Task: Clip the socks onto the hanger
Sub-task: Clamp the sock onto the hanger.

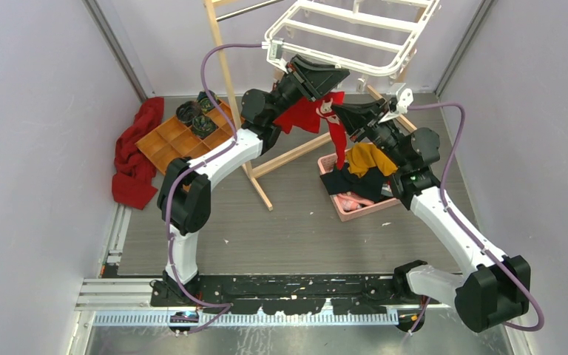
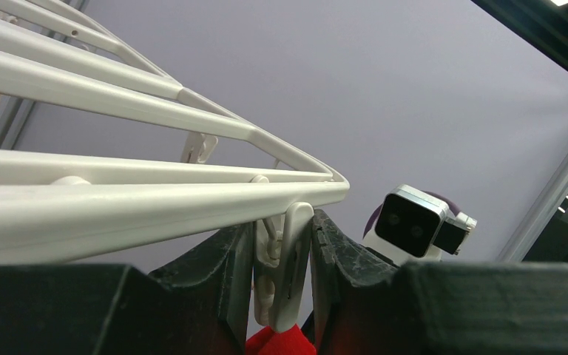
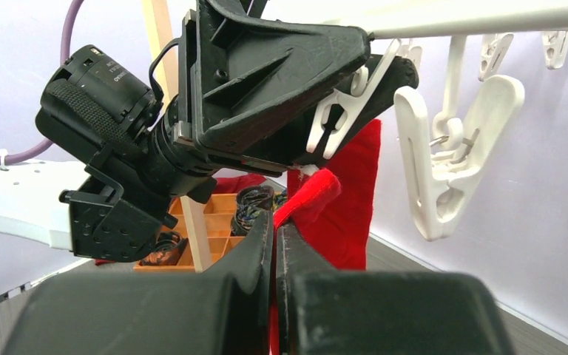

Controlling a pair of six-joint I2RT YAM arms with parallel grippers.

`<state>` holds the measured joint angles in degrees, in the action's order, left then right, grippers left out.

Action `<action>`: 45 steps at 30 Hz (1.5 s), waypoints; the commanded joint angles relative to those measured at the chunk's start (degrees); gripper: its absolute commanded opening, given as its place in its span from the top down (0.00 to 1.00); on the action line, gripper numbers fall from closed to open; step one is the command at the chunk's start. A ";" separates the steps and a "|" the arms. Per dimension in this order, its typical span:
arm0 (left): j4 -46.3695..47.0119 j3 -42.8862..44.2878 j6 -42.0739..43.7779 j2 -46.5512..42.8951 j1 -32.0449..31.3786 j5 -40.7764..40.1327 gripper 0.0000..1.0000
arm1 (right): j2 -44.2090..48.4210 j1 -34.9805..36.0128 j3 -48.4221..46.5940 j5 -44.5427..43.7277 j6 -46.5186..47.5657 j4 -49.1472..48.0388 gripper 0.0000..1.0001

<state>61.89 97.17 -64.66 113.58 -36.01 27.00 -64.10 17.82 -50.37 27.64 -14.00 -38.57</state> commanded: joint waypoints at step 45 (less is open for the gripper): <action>4.82 -0.36 -4.43 1.13 2.08 -1.27 1.00 | -1.12 -1.93 -8.51 9.32 15.76 4.63 0.99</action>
<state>63.68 96.82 -67.16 114.13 -35.24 27.22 -65.30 15.99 -55.81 35.27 0.16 -31.40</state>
